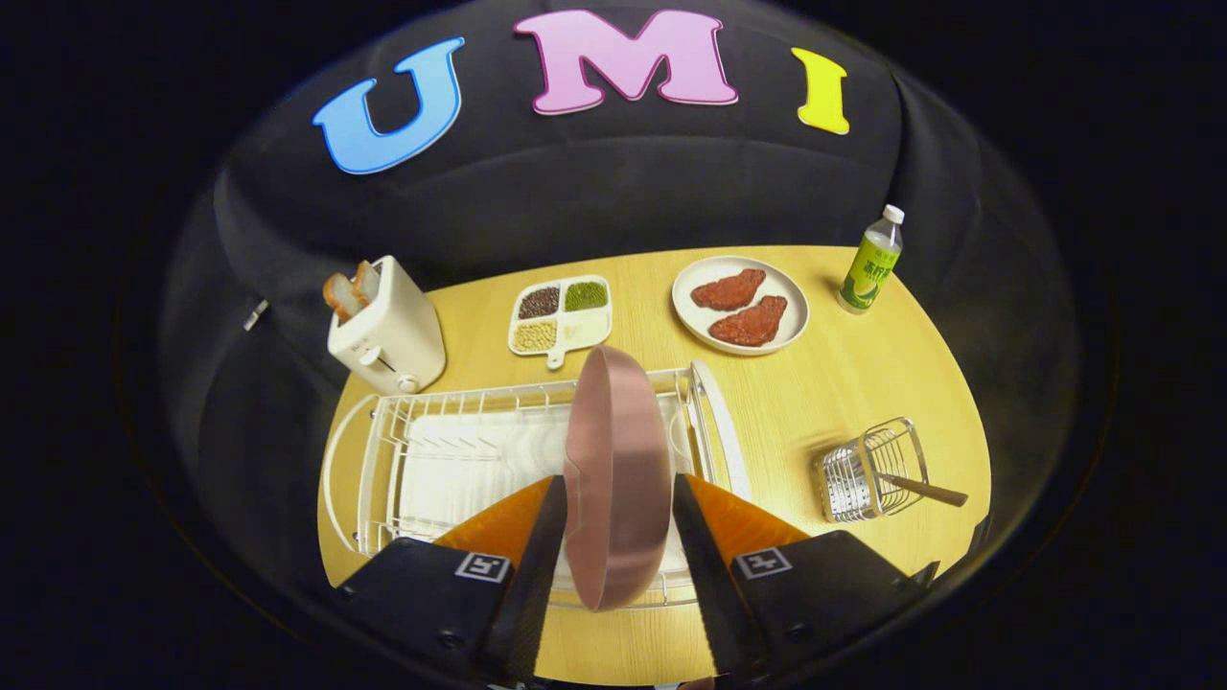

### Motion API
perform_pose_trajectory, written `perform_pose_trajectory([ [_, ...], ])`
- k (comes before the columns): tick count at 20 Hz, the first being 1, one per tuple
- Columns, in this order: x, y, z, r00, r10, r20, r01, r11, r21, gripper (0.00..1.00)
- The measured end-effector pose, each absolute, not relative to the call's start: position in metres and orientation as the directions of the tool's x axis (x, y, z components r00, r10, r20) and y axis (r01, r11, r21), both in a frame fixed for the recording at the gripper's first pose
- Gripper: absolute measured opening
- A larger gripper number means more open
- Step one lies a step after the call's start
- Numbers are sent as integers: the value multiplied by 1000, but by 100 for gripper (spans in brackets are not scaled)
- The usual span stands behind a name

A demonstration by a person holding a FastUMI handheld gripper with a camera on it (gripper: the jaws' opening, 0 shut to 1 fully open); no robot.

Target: Take the plate from the dish rack, then take the spoon from the basket and place it into the plate.

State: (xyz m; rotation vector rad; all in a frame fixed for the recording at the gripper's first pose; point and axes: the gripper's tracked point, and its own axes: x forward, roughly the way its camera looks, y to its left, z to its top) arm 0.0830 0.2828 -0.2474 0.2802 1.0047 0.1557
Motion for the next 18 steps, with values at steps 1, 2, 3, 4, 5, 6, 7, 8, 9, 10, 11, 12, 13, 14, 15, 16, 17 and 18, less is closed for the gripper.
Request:
perform_pose_trajectory([
  [1, 85, 281, -254, 526, 235, -817, 13, 959, 285, 61],
  [2, 89, 276, -258, 533, 207, -820, 33, 964, 265, 52],
  [3, 91, 273, -257, 541, 187, -820, 53, 966, 255, 43],
  [4, 92, 271, -257, 544, 166, -822, 67, 968, 240, 34],
  [5, 91, 266, -257, 543, 139, -828, 75, 974, 213, 31],
  [6, 91, 261, -256, 543, 110, -832, 79, 980, 182, 30],
  [7, 93, 258, -256, 546, 85, -833, 79, 985, 152, 28],
  [8, 95, 255, -253, 554, 63, -830, 78, 989, 126, 27],
  [9, 96, 255, -250, 554, 55, -831, 74, 991, 114, 25],
  [10, 97, 256, -248, 555, 45, -831, 64, 993, 96, 25],
  [11, 99, 256, -245, 561, 33, -827, 48, 996, 72, 25],
  [12, 101, 256, -242, 570, 19, -821, 33, 998, 46, 25],
  [13, 103, 257, -239, 578, 6, -816, 15, 1000, 19, 25],
  [14, 105, 259, -235, 587, -10, -810, -3, 1000, -14, 25],
  [15, 107, 262, -231, 599, -24, -801, -23, 999, -48, 25],
  [16, 111, 265, -229, 614, -39, -788, -45, 995, -84, 25],
  [17, 115, 264, -221, 634, -71, -770, -61, 988, -142, 23],
  [18, 121, 265, -211, 662, -81, -745, -82, 980, -180, 23],
])
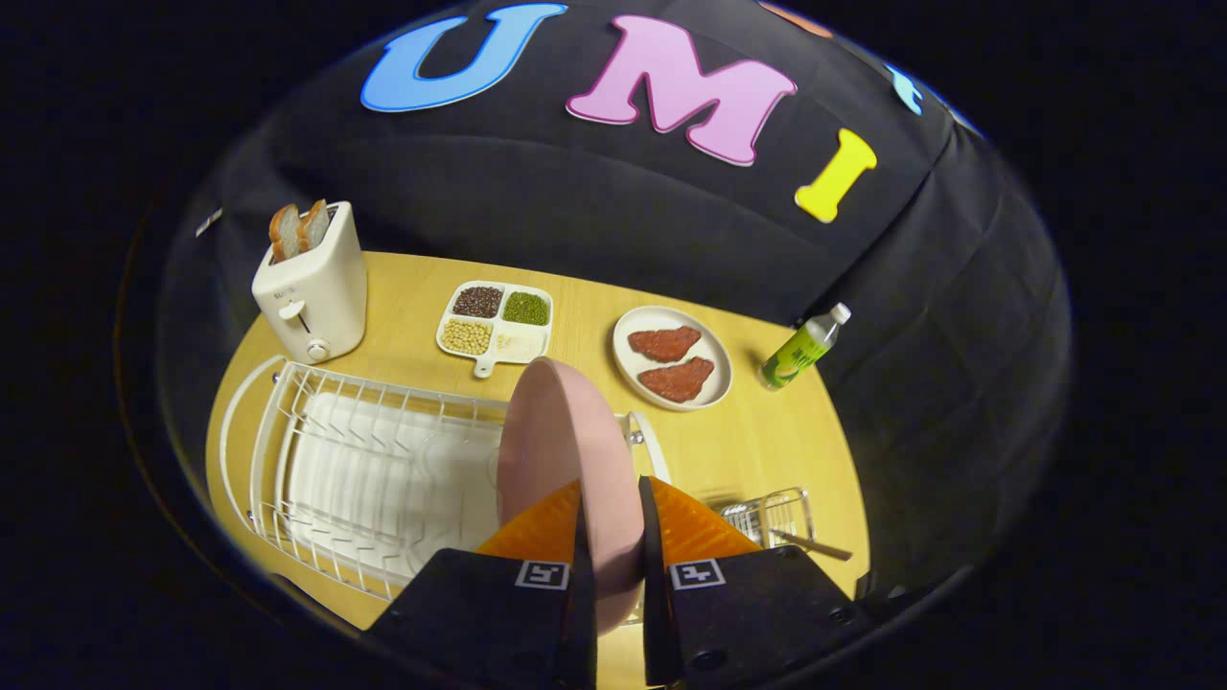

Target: Take the plate from the dish rack, then take the spoon from the basket and place it into the plate.

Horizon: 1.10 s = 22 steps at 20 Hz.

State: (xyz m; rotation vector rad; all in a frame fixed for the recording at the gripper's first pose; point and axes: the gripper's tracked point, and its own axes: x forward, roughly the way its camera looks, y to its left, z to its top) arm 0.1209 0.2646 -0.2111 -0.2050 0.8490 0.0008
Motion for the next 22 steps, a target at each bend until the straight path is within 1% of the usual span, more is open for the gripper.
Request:
perform_pose_trajectory([
  [3, 123, 267, -197, 684, -64, -727, -97, 979, -177, 23],
  [9, 89, 235, -184, 658, 98, -747, -69, 995, 70, 23],
  [15, 12, 194, -189, 575, 260, -775, 21, 943, 332, 23],
  [22, -81, 164, -220, 496, 364, -788, 75, 886, 457, 23],
])
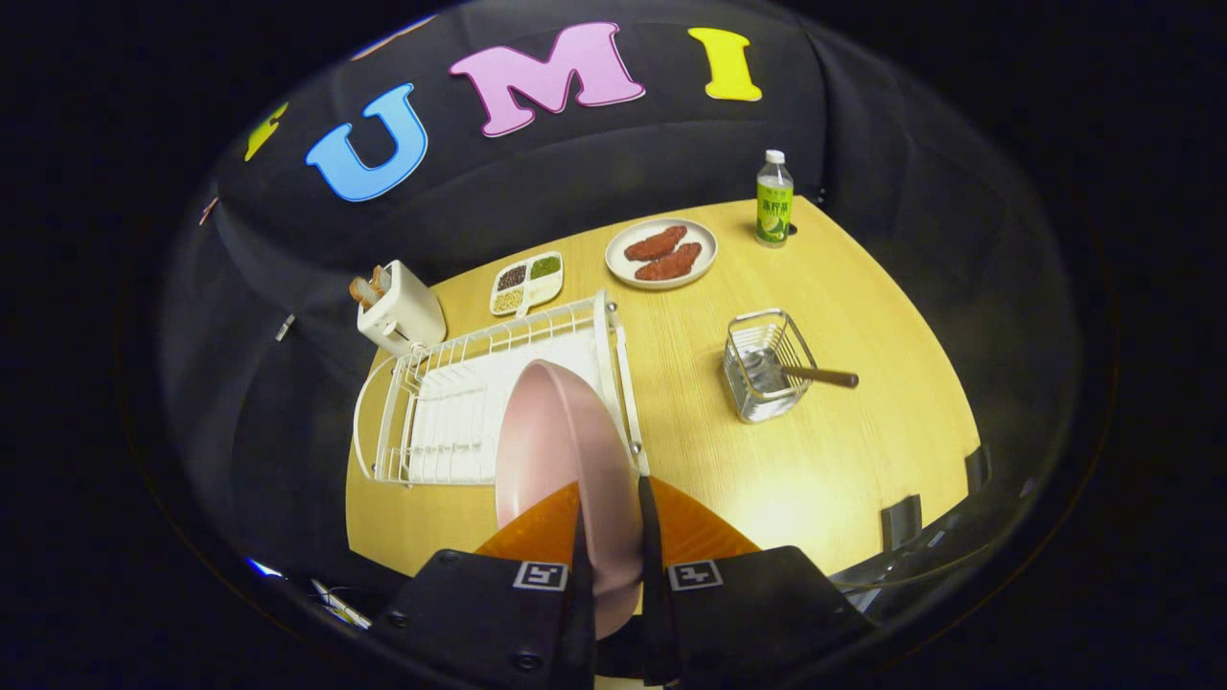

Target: Take the plate from the dish rack, then take the spoon from the basket and place it into the plate.

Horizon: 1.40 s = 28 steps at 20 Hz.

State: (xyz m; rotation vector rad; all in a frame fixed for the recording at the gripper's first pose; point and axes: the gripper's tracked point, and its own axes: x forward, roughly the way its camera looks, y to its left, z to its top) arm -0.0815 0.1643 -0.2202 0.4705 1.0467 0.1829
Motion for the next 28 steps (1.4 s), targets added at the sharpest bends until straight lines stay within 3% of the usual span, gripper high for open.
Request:
perform_pose_trajectory([
  [10, -152, 201, -321, 347, 463, -816, 144, 833, 534, 23],
  [19, -138, 241, -348, 345, 514, -786, 156, 794, 587, 25],
  [23, -138, 231, -357, 338, 449, -827, 122, 851, 511, 34],
  [28, -130, 209, -355, 367, 412, -834, 111, 871, 479, 35],
])
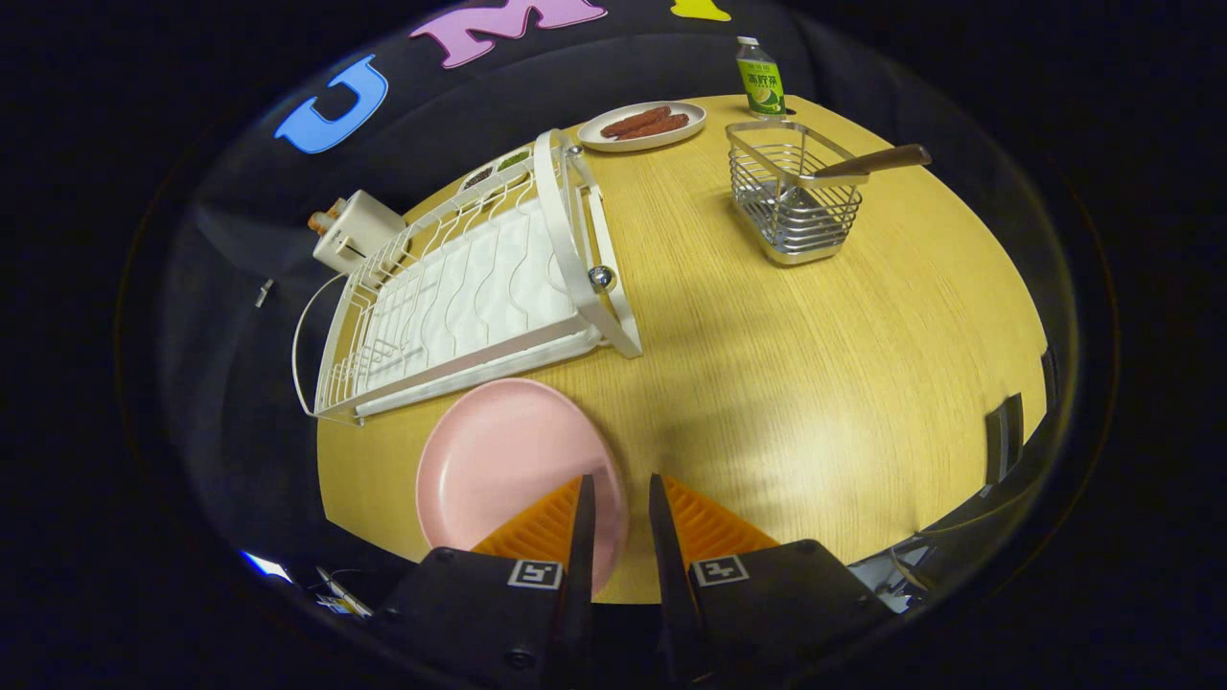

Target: Take the plate from the dish rack, then take the spoon from the basket and place it into the plate.

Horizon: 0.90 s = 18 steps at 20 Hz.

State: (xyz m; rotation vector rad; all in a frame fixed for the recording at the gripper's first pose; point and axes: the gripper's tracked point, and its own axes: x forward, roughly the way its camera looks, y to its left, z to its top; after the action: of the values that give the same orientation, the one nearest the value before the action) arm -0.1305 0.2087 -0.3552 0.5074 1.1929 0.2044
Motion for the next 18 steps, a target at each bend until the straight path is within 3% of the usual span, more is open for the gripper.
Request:
perform_pose_trajectory([
  [6, -82, 136, -309, 578, 317, -751, -14, 925, 380, 34],
  [10, -33, 71, -270, 723, 200, -661, -76, 974, 211, 38],
  [18, 15, 17, -302, 708, 137, -693, -76, 990, 119, 33],
])
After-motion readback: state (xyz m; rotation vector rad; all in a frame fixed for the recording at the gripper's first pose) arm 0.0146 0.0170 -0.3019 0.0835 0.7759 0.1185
